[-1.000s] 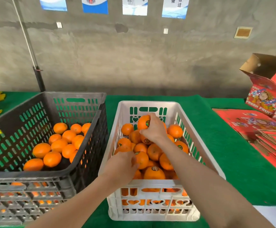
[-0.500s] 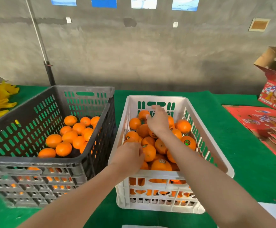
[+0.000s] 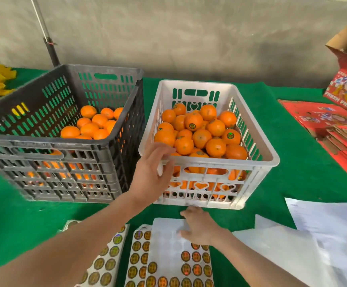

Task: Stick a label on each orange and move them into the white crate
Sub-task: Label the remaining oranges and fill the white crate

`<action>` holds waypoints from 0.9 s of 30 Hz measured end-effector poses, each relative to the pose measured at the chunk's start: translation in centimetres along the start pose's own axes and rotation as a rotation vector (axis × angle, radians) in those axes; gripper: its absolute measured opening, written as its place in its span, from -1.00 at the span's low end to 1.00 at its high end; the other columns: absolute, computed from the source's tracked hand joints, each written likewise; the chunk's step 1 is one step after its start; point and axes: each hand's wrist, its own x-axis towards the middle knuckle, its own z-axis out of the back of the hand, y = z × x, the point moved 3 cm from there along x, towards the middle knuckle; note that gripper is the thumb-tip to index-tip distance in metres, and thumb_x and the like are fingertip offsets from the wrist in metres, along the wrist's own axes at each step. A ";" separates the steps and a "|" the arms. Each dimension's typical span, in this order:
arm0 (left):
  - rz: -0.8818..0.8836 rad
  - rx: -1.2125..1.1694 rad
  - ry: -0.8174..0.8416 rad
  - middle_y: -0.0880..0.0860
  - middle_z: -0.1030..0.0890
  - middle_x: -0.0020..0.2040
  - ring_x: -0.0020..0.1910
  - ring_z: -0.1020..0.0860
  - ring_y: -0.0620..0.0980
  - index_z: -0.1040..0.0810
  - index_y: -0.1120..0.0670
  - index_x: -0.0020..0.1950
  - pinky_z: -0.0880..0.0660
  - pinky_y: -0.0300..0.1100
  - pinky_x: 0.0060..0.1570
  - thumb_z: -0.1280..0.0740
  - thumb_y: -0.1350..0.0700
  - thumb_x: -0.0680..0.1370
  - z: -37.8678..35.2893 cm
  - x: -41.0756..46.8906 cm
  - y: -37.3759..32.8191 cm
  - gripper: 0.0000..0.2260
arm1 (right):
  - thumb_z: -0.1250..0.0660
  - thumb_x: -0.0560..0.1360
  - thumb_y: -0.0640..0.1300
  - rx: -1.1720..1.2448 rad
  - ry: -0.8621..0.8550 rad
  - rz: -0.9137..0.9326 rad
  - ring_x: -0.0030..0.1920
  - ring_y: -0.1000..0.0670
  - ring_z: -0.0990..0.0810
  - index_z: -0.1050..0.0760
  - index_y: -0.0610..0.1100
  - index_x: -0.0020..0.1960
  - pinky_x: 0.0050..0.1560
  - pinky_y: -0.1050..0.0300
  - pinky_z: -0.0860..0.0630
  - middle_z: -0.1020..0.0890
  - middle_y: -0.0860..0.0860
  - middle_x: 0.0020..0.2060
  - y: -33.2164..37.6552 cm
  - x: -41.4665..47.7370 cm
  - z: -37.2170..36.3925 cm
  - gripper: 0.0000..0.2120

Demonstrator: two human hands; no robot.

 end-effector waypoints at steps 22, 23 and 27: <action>0.684 -0.132 1.048 -0.07 -0.67 0.00 0.03 -0.61 -0.10 -0.65 0.05 0.07 -0.52 -0.21 0.11 -0.44 0.23 0.45 -0.6 -6.7 5.5 -0.78 | -0.33 0.42 -0.46 1.010 -0.130 0.100 -0.34 0.06 -0.59 -0.46 -0.11 -0.11 -0.24 0.18 -0.58 -0.59 -0.09 -0.32 1.2 -3.8 4.6 -0.75; 0.684 -0.143 1.060 -0.09 -0.67 0.00 0.02 -0.61 -0.13 -0.66 0.05 0.07 -0.51 -0.22 0.12 -0.44 0.20 0.46 -0.9 -6.5 5.2 -0.80 | -0.32 0.42 -0.47 1.004 -0.185 0.104 -0.38 0.08 -0.57 -0.48 -0.12 -0.15 -0.26 0.21 -0.56 -0.58 -0.10 -0.34 1.5 -3.7 4.6 -0.74; 0.664 -0.131 0.935 -0.19 -0.60 -0.35 -0.32 -0.51 -0.29 -0.65 0.00 -0.31 -0.40 -0.44 -0.20 -0.43 0.21 0.47 -2.0 -5.7 4.4 -0.82 | -0.38 0.42 -0.42 0.953 -0.328 0.117 -0.39 0.14 -0.53 -0.55 -0.08 -0.22 -0.19 0.23 -0.54 -0.59 -0.04 -0.35 2.2 -3.6 4.5 -0.76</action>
